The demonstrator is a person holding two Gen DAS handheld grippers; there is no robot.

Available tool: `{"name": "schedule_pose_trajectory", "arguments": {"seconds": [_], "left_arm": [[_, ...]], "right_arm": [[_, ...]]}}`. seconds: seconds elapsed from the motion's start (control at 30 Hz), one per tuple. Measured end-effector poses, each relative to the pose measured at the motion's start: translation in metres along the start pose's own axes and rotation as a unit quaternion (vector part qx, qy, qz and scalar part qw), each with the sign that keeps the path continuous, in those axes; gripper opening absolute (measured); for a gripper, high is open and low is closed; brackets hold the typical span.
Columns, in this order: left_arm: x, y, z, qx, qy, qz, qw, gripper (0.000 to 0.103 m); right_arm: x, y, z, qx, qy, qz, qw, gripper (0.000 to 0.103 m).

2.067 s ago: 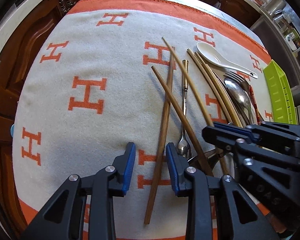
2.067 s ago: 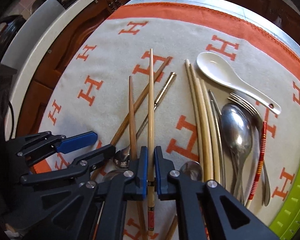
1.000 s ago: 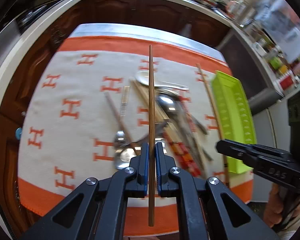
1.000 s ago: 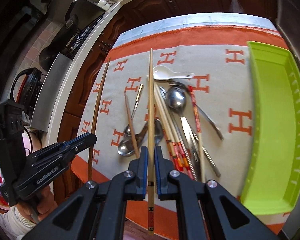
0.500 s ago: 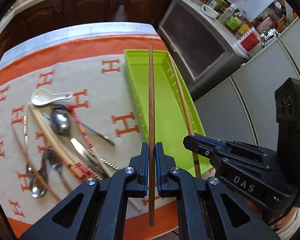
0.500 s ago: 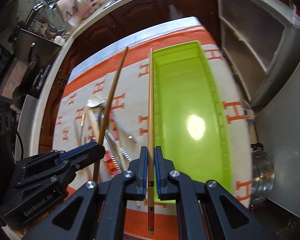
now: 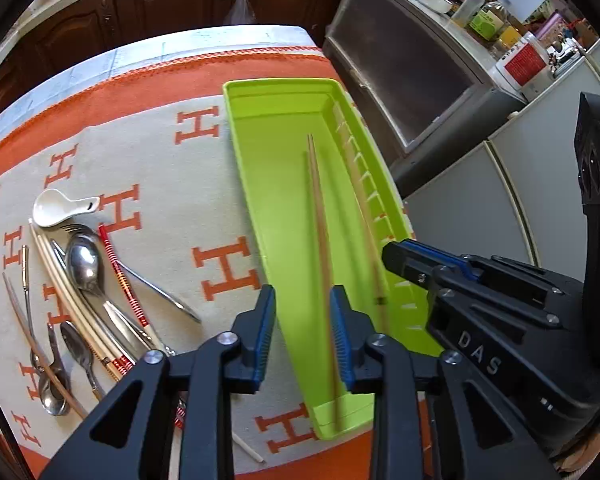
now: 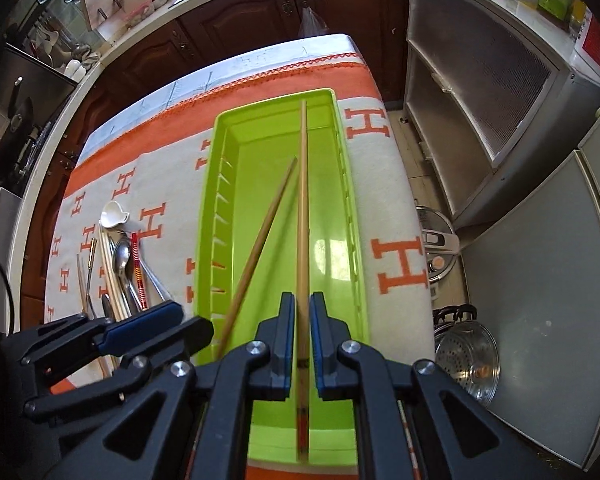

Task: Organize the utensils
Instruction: 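Carry both chopsticks into the green tray while both tools open to release them, then grasp another wooden chopstick with the right tool while the left tool moves toward the utensils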

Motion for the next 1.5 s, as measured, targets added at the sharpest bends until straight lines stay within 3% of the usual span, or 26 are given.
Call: {"name": "schedule_pose_trajectory", "arguments": {"seconds": [0.1, 0.17, 0.5, 0.8, 1.13, 1.37, 1.43, 1.5], "left_arm": [[-0.014, -0.005, -0.002, 0.005, -0.014, 0.010, 0.9998, 0.053], [-0.024, -0.013, -0.002, 0.019, -0.024, 0.013, 0.9994, 0.060], [-0.057, -0.039, -0.017, 0.042, -0.017, 0.047, 0.9979, 0.061], [-0.096, -0.072, -0.041, 0.063, -0.034, 0.072, 0.9948, 0.061], [-0.155, -0.098, -0.080, 0.075, -0.078, 0.104, 0.9887, 0.061], [-0.205, -0.102, -0.107, 0.070, -0.134, 0.115, 0.9817, 0.061], [-0.223, -0.102, -0.115, 0.071, -0.153, 0.116, 0.9788, 0.061], [-0.236, -0.101, -0.121, 0.069, -0.167, 0.119, 0.9762, 0.062]], "right_arm": [[0.000, 0.001, 0.001, 0.000, 0.005, 0.007, 1.000, 0.008], [-0.001, 0.001, -0.001, -0.002, 0.009, 0.011, 1.000, 0.008], [-0.031, -0.005, -0.022, -0.007, -0.008, 0.041, 0.999, 0.008], [-0.083, -0.016, -0.042, -0.007, -0.039, 0.088, 0.995, 0.008], [-0.160, -0.012, -0.059, -0.024, -0.116, 0.128, 0.985, 0.008], [-0.206, 0.005, -0.073, -0.047, -0.160, 0.147, 0.975, 0.008], [-0.221, 0.014, -0.080, -0.058, -0.177, 0.151, 0.971, 0.011], [-0.226, 0.018, -0.082, -0.061, -0.181, 0.150, 0.970, 0.021]]}}
Point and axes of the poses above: each gripper's, at about its wrist camera, not at the fingertips, and y roughly the way its jaws point, x to its right, z to its top, the point moved 10 cm from there along y, roughly the way its jaws point, and after that the axes turned 8 degrees about z, right-handed, at the moved point
